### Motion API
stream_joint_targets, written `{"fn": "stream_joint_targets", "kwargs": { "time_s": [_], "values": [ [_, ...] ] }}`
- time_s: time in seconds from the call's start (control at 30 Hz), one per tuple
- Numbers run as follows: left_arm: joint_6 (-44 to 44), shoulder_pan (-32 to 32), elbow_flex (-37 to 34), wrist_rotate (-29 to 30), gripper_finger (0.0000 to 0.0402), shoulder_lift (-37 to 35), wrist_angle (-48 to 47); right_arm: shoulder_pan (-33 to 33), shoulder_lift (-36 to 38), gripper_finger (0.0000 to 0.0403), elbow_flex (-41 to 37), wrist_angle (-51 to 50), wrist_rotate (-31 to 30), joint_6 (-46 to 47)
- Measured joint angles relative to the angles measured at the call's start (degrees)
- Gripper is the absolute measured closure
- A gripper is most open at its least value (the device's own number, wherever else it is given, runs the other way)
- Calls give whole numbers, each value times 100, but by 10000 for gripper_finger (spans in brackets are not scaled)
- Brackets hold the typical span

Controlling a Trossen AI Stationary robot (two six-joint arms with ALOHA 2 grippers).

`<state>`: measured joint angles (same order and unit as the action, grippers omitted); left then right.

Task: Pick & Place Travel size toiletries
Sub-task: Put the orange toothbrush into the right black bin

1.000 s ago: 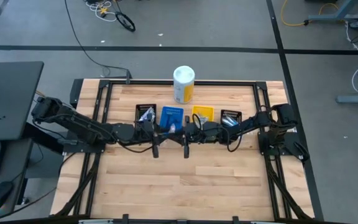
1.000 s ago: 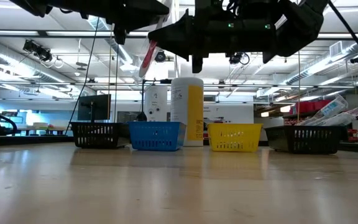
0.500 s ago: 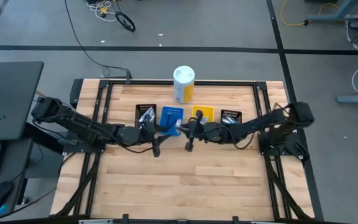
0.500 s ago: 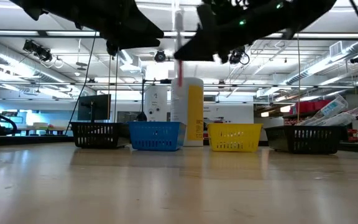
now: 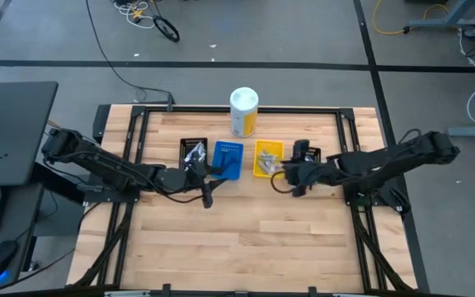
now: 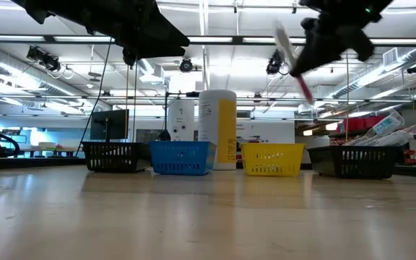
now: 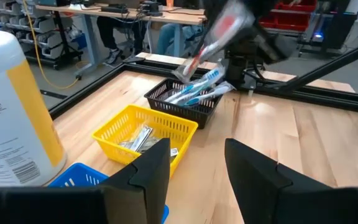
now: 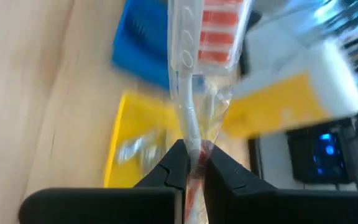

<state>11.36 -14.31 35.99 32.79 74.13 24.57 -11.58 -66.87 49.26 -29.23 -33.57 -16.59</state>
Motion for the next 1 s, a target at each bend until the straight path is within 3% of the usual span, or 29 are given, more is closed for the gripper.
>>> {"fn": "stream_joint_targets", "kwargs": {
  "time_s": [0.17,0.47,0.63,1.0],
  "values": [
    [1,0,0,0,239,0,3,5,60,376,-351,-969,-5,48],
    [2,0,0,0,239,0,16,68,46,376,-1366,-163,-253,-770],
    [177,0,0,0,239,0,20,239,46,355,-1650,36,-629,-266],
    [191,0,0,0,239,0,18,487,46,326,-1821,155,-649,-84]
  ]
}}
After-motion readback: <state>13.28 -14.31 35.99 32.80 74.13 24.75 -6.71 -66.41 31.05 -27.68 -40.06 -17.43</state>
